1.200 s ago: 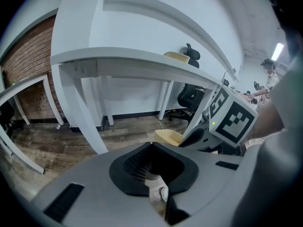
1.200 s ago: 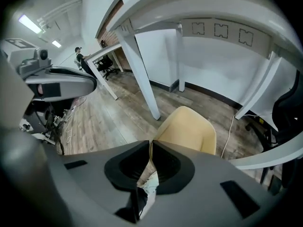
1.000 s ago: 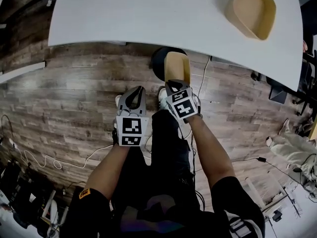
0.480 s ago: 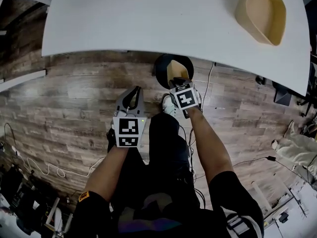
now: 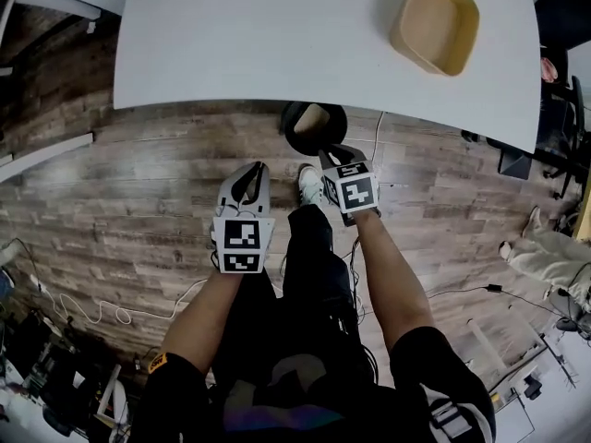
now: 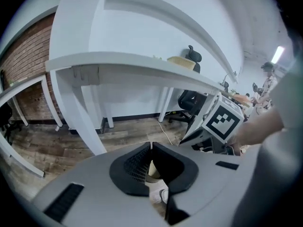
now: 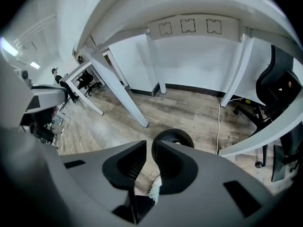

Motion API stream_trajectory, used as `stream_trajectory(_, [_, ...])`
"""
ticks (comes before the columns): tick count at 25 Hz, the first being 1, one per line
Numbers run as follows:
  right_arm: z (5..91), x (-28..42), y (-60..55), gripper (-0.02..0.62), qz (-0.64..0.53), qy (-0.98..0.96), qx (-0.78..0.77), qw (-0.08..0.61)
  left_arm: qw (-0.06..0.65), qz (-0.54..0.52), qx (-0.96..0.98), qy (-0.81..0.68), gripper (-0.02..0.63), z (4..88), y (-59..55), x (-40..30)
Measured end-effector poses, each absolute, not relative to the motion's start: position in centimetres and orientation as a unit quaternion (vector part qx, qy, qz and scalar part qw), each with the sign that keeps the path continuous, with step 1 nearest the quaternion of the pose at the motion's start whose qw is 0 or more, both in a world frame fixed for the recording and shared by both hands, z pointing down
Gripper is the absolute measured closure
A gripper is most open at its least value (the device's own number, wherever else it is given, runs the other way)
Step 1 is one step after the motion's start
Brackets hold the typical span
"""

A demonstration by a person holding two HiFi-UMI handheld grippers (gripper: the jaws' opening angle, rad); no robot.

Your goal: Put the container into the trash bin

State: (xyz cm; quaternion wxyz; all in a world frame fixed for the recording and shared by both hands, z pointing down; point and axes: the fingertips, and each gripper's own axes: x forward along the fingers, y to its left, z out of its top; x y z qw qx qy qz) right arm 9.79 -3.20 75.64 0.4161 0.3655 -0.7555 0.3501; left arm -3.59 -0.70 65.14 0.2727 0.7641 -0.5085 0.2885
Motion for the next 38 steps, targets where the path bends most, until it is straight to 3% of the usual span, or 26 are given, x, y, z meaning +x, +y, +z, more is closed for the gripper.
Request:
stream_trajectory(14, [53.5,8.3,-4.0,0.541,0.290,-0.807,0.406,0.318,0.223,0.238,0.794,-0.514,0.592,48.8,-3.4,-0.8])
stream_trajectory(25, [37.4,11.0,-6.1,0.551,0.180,-0.852,0.433,0.232,0.166,0.164,0.802,-0.549,0.594,36.6,-5.3,2.0])
stream_trajectory(38, [32.5,12.8,-5.3,0.552,0.136,-0.864,0.436,0.211,0.134,0.143,0.811,-0.551,0.600,32.0,-4.9,4.8])
